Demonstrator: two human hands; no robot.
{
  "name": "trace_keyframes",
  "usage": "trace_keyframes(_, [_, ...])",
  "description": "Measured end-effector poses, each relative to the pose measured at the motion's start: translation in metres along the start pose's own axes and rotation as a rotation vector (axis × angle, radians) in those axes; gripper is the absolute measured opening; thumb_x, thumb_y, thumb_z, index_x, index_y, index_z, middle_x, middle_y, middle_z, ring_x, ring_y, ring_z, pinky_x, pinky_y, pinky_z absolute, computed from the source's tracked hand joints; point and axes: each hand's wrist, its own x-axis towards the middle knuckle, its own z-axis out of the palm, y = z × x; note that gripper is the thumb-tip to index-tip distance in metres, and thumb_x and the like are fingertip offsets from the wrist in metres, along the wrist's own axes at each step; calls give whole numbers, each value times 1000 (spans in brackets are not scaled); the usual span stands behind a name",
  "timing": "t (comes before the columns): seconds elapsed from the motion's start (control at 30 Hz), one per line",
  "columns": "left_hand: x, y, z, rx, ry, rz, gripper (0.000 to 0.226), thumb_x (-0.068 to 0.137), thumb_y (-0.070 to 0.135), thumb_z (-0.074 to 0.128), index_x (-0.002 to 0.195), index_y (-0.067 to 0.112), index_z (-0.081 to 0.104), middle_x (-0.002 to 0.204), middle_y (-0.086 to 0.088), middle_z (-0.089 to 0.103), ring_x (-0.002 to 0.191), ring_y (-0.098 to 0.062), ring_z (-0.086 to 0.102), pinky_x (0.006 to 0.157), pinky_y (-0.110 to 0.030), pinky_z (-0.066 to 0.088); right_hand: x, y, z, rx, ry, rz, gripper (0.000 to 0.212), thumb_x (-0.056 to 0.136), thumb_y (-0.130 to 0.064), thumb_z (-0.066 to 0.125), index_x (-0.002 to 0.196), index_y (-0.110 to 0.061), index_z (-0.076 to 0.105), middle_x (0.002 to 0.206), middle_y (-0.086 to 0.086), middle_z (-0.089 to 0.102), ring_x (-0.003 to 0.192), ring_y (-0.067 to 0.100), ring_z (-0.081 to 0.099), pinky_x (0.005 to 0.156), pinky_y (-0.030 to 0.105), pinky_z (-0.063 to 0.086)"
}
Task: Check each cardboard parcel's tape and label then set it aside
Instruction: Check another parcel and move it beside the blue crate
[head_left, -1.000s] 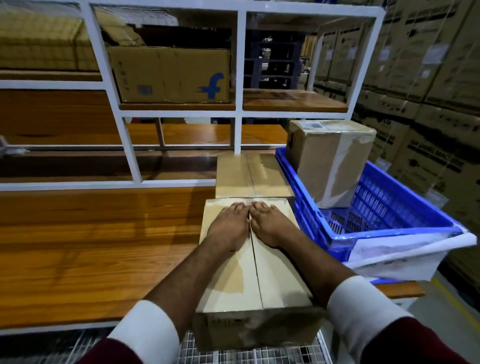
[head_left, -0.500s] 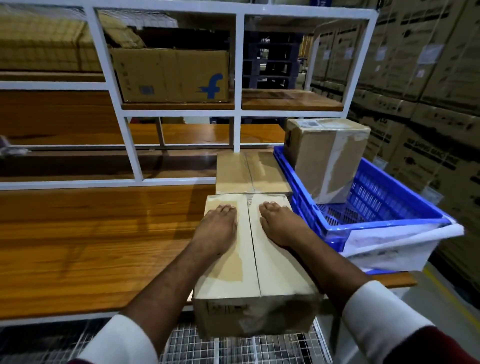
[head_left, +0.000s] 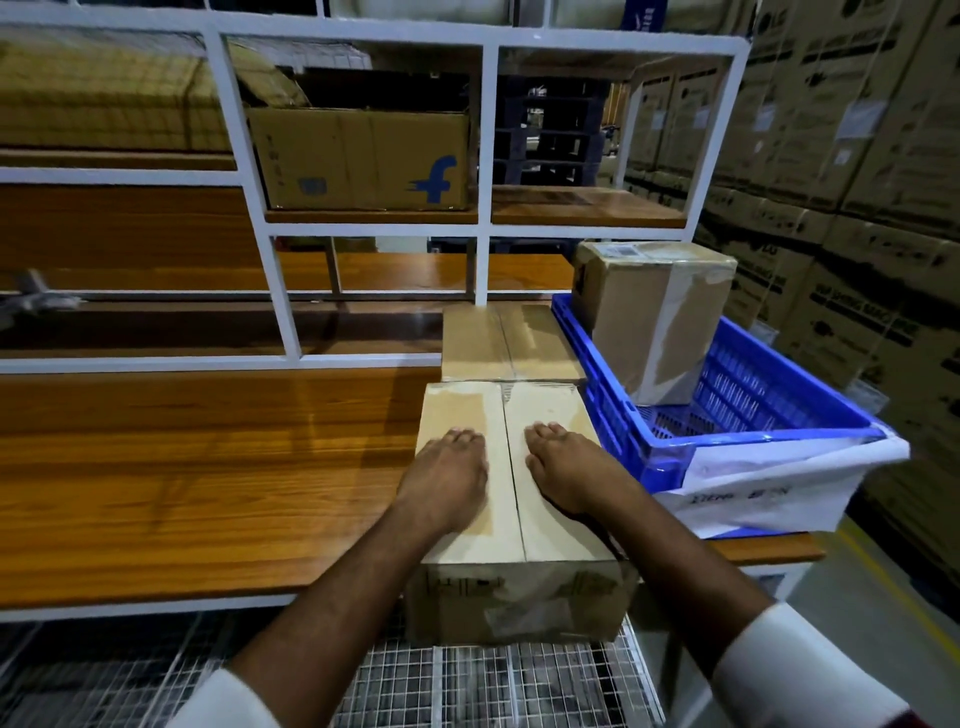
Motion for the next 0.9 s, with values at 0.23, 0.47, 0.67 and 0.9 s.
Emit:
trace_keyframes(0.23, [-12,-8,-1,6,-28,27,50,105,33,27,152,15,31,158,-5,32,146,-17,26,121,-36,20,-18,6,11,51,73,6,53,105,-32,27,154,-10,28,160,10,29,149,23,23,120,39,19])
trace_keyframes(0.47, [-31,17,-12,-65,-68,133,44,104,31,37,147,22,41,153,-1,41,141,-16,36,115,-36,31,-35,-14,-6,45,24,-69,47,105,-30,33,149,-15,39,155,7,38,142,24,36,111,34,30])
trace_keyframes(0.67, [-42,27,-6,-47,-66,154,47,106,30,29,151,18,35,158,-2,32,147,-14,24,119,-32,15,-41,-23,12,32,36,-52,53,103,-33,23,153,-16,33,159,6,32,147,22,25,119,39,19])
trace_keyframes(0.9, [-62,19,-4,3,-14,40,51,105,37,29,151,17,32,157,-3,34,146,-17,27,120,-36,21,-65,-18,-5,8,44,33,45,104,-30,33,144,-12,43,151,8,44,137,25,41,106,37,38])
